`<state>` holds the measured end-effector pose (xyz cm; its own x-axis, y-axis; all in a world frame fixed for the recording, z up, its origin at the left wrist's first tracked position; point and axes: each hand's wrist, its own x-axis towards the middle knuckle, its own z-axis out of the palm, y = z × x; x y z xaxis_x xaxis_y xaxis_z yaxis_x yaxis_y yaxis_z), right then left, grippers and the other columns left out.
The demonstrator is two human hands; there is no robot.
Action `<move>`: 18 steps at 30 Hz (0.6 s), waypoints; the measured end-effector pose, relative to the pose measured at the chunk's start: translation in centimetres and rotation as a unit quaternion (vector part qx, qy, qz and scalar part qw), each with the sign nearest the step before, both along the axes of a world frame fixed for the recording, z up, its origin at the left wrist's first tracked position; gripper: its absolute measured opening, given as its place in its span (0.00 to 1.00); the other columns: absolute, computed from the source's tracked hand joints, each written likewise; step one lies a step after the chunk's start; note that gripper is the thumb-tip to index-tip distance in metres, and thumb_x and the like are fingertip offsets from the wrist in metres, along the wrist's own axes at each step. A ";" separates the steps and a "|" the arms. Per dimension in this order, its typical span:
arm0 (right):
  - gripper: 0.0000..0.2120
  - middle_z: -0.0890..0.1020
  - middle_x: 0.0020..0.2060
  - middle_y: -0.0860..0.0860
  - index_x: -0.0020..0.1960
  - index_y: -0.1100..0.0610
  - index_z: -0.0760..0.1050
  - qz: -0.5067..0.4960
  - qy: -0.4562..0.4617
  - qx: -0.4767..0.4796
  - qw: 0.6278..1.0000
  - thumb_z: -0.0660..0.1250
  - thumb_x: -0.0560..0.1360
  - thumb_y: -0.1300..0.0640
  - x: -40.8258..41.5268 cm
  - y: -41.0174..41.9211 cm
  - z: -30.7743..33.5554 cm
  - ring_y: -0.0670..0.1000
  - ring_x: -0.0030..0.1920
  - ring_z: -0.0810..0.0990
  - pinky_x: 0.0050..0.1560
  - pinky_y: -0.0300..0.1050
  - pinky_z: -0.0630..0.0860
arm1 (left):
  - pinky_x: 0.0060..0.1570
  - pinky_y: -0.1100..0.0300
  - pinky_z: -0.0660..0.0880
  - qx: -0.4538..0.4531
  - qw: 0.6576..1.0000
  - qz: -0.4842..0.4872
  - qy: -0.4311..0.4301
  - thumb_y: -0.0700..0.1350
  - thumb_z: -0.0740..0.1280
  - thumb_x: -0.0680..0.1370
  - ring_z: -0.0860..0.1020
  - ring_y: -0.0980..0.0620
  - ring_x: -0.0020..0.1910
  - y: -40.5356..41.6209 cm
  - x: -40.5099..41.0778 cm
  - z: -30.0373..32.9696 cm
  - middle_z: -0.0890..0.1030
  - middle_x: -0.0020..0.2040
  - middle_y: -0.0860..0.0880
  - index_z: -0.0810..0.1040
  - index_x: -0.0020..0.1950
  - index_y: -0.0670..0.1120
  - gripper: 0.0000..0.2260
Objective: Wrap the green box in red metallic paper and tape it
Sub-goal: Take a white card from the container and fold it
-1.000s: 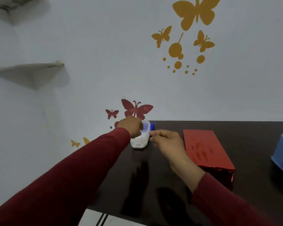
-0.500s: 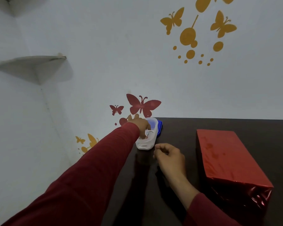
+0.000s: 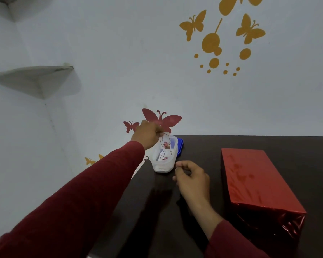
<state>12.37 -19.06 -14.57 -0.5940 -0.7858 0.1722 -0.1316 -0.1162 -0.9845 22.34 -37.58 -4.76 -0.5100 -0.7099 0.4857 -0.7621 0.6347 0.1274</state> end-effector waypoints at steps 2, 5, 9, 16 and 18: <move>0.09 0.87 0.47 0.47 0.56 0.48 0.84 -0.014 -0.011 -0.036 0.999 0.69 0.79 0.57 0.1 -0.1 0.1 0.48 0.49 0.86 0.55 0.49 0.84 | 0.52 0.58 0.77 -0.042 0.993 -0.041 0.098 0.39 0.64 0.84 0.75 0.49 0.51 2.1 1.1 0.9 0.76 0.52 0.49 0.85 0.59 0.48 0.11; 0.09 0.87 0.48 0.45 0.59 0.45 0.83 -0.030 -0.044 -0.106 0.993 0.69 0.80 0.50 0.3 0.2 0.8 0.47 0.48 0.86 0.53 0.52 0.85 | 0.45 0.63 0.74 -0.071 0.981 -0.107 0.145 0.37 0.62 0.83 0.75 0.52 0.46 6.3 3.1 1.2 0.71 0.47 0.55 0.83 0.60 0.49 0.13; 0.11 0.88 0.49 0.46 0.61 0.47 0.84 0.031 -0.123 -0.150 0.981 0.70 0.80 0.47 0.6 0.7 1.5 0.48 0.49 0.88 0.54 0.51 0.85 | 0.46 0.62 0.79 0.040 0.959 -0.180 0.216 0.30 0.62 0.80 0.83 0.55 0.42 10.9 4.3 -2.1 0.84 0.47 0.55 0.85 0.55 0.46 0.16; 0.14 0.84 0.53 0.45 0.64 0.42 0.83 0.054 0.011 -0.118 0.991 0.72 0.79 0.50 0.1 1.5 0.6 0.41 0.53 0.83 0.55 0.36 0.79 | 0.55 0.48 0.83 0.344 0.770 -0.162 0.513 0.43 0.67 0.83 0.86 0.43 0.53 14.6 2.1 -6.3 0.87 0.55 0.45 0.84 0.63 0.47 0.11; 0.13 0.84 0.53 0.45 0.63 0.45 0.84 0.047 0.028 -0.117 0.992 0.73 0.79 0.52 -0.2 1.4 0.3 0.41 0.54 0.83 0.55 0.33 0.78 | 0.57 0.48 0.82 0.391 0.725 -0.140 0.549 0.47 0.70 0.81 0.86 0.44 0.54 15.2 1.9 -7.1 0.87 0.54 0.45 0.85 0.61 0.45 0.12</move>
